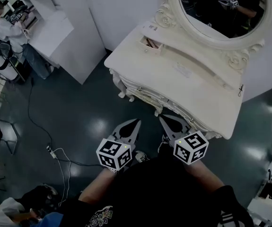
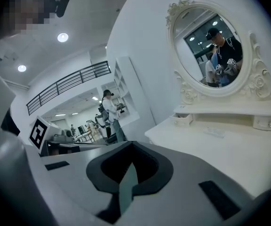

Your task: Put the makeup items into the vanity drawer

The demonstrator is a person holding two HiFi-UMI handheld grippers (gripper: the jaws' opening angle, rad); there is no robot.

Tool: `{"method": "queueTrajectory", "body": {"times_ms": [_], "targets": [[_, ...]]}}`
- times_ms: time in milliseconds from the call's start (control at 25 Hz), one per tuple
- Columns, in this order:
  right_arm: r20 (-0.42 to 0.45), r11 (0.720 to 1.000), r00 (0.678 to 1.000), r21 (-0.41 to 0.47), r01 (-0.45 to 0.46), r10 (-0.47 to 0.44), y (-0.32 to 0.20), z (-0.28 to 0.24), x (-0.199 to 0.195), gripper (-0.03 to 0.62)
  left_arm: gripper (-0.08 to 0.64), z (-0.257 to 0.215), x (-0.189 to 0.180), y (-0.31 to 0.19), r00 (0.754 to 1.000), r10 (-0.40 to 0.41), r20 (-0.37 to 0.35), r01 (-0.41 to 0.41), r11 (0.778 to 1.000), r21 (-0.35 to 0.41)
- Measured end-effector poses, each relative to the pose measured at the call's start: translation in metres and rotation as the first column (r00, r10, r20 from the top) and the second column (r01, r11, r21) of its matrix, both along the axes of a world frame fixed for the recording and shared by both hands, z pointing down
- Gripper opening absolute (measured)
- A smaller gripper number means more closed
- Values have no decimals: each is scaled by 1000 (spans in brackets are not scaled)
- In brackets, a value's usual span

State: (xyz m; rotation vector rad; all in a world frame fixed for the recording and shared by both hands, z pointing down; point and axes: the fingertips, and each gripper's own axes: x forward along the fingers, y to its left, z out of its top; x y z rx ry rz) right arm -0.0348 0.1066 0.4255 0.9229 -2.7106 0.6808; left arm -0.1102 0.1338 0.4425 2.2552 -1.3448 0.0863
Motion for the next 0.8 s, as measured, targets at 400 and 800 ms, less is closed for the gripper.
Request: {"method": "queueTrajectory", "body": {"times_ms": [400,800], "targets": [[36,1000,999,-31,-4,6,-3,1,1,29,0,2,2,-2,1000,5,-4,-5,1000,-4],[28,1000,1000,-28,-10,10,-7,0,9,29,0,1,12,-3,1000,28,-6,-28,1000,-3]]}}
